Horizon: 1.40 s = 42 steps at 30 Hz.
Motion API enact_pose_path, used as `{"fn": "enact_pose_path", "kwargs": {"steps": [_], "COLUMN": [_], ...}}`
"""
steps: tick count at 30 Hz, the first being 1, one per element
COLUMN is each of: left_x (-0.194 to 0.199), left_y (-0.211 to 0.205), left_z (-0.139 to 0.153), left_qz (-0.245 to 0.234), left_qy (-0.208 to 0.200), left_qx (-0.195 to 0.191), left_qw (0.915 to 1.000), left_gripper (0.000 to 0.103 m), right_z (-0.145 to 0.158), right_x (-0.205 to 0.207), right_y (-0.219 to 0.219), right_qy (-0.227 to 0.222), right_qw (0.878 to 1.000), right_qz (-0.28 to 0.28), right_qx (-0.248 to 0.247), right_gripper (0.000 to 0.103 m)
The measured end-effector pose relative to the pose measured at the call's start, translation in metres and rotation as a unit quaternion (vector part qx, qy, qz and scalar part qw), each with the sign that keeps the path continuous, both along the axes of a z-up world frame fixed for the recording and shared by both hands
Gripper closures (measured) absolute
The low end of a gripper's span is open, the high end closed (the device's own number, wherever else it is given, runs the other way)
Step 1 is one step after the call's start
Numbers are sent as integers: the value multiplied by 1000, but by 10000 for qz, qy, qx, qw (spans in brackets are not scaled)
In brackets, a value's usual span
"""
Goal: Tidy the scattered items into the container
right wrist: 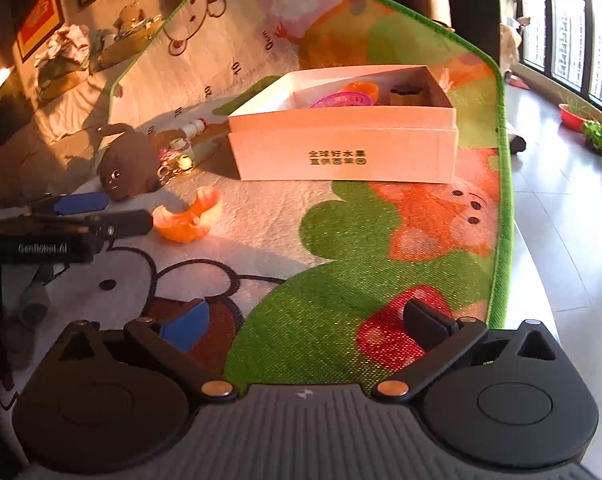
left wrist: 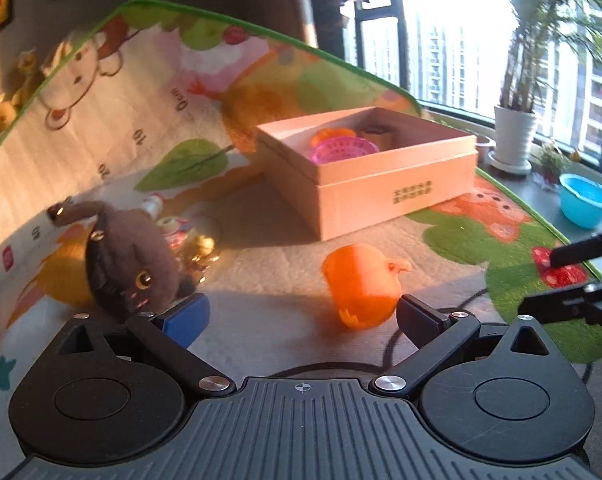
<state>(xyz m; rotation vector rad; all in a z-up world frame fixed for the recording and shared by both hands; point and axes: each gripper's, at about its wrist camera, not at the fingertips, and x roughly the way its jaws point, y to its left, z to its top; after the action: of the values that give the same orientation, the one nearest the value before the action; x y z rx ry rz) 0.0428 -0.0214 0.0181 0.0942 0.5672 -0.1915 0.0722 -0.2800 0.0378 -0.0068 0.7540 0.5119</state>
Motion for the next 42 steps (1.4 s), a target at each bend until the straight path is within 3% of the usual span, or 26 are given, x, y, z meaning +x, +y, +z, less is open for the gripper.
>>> {"fn": "enact_pose_path", "kwargs": {"steps": [3, 5, 7, 10, 13, 14, 15, 16, 21, 28, 32, 37, 40, 42], "left_x": [0, 0, 4, 8, 8, 8, 7, 6, 6, 7, 7, 6, 6, 6], "left_y": [29, 43, 56, 67, 73, 75, 77, 80, 87, 89, 89, 89, 89, 89], "left_z": [2, 2, 0, -4, -7, -8, -8, -9, -12, -13, -13, -13, -13, -13], "left_qz": [443, 663, 825, 938, 1055, 1066, 1084, 1102, 1153, 1145, 1147, 1146, 1149, 1150], "left_qy": [-78, -160, -69, 120, 169, 168, 162, 162, 217, 237, 234, 239, 234, 235], "left_qx": [-598, -754, -972, -1315, -1495, -1569, -1646, -1720, -1947, -2014, -2016, -2025, -2022, -2025], "left_qw": [9972, 9948, 9918, 9868, 9830, 9817, 9802, 9788, 9738, 9725, 9724, 9722, 9723, 9722], "left_gripper": [1, 1, 1, 1, 1, 1, 1, 1, 1, 1, 1, 0, 0, 0], "right_z": [11, 18, 20, 15, 10, 9, 8, 7, 13, 28, 34, 39, 42, 43], "right_x": [-7, -10, -4, 16, 25, 27, 28, 30, 25, 8, 3, 6, 8, 7], "right_y": [18, 38, 56, 77, 94, 99, 104, 108, 109, 94, 73, 55, 47, 38], "right_qy": [-328, -625, -619, -398, -581, -622, -597, -531, -554, -1012, -1120, -1085, -1042, -1055], "right_qw": [9989, 9952, 9931, 9949, 9939, 9933, 9931, 9930, 9918, 9827, 9764, 9779, 9829, 9861], "right_qz": [329, 705, 924, 838, 750, 755, 769, 784, 785, 781, 644, 436, 349, 273], "right_qx": [-75, -280, -368, -405, -571, -615, -659, -703, -838, -1338, -1732, -1736, -1479, -1255], "right_gripper": [0, 1, 8, 15, 23, 31, 50, 55, 57, 58, 75, 75, 71, 45]}}
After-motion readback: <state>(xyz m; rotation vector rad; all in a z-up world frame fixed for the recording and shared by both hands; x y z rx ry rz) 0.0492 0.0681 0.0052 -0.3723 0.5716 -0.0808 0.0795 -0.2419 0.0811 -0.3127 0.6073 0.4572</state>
